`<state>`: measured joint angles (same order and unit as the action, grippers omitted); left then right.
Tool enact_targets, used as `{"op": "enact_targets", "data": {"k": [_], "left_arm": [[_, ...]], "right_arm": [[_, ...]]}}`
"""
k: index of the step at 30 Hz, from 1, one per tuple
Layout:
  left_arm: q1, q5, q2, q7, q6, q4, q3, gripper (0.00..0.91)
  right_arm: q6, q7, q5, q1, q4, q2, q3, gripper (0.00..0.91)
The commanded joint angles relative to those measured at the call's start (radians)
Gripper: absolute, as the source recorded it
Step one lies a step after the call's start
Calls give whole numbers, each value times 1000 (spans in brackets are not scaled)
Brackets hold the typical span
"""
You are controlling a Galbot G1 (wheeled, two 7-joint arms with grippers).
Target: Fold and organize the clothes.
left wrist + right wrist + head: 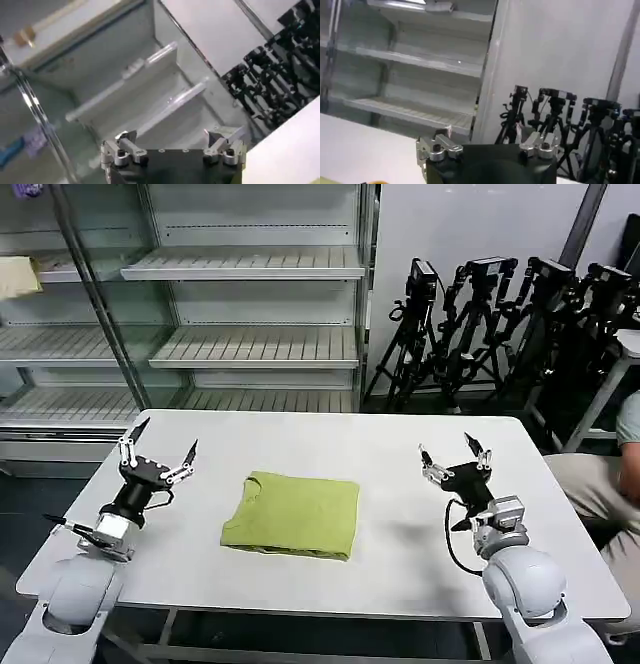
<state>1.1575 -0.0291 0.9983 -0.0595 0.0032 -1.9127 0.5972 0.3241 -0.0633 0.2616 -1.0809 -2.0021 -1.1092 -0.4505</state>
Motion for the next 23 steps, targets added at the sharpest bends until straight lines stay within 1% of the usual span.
{"op": "enact_targets", "data": {"k": [1, 3, 4, 6, 9, 12, 16, 20, 23], "left_arm": [[-12, -84, 10, 8, -39, -3, -8, 907], [-9, -14, 27, 13, 23, -19, -28, 907], [-7, 3, 32, 10, 34, -21, -29, 907], [3, 40, 49, -30, 26, -15, -25, 907], [10, 38, 73, -45, 7, -5, -30, 907], [10, 41, 94, -42, 8, -14, -31, 907], [13, 57, 100, -51, -4, -35, -22, 907], [15, 51, 96, -68, -19, -30, 2, 907], [24, 37, 90, -68, -20, -23, 18, 907]], "right_arm": [[10, -6, -23, -23, -50, 10, -48, 907], [-7, -15, -25, -22, -52, 11, -42, 907], [-10, -17, -26, -20, -51, 11, -41, 907], [-28, -24, -30, -19, -48, 8, -39, 907], [-34, -7, -44, -28, -53, 15, -37, 907], [-37, 8, -56, -28, -60, 27, -25, 907], [-46, 11, -65, -23, -67, 28, -4, 907], [-69, 67, -113, -32, -55, 27, 8, 907], [-78, 65, -125, -33, -43, 20, 15, 907]]}}
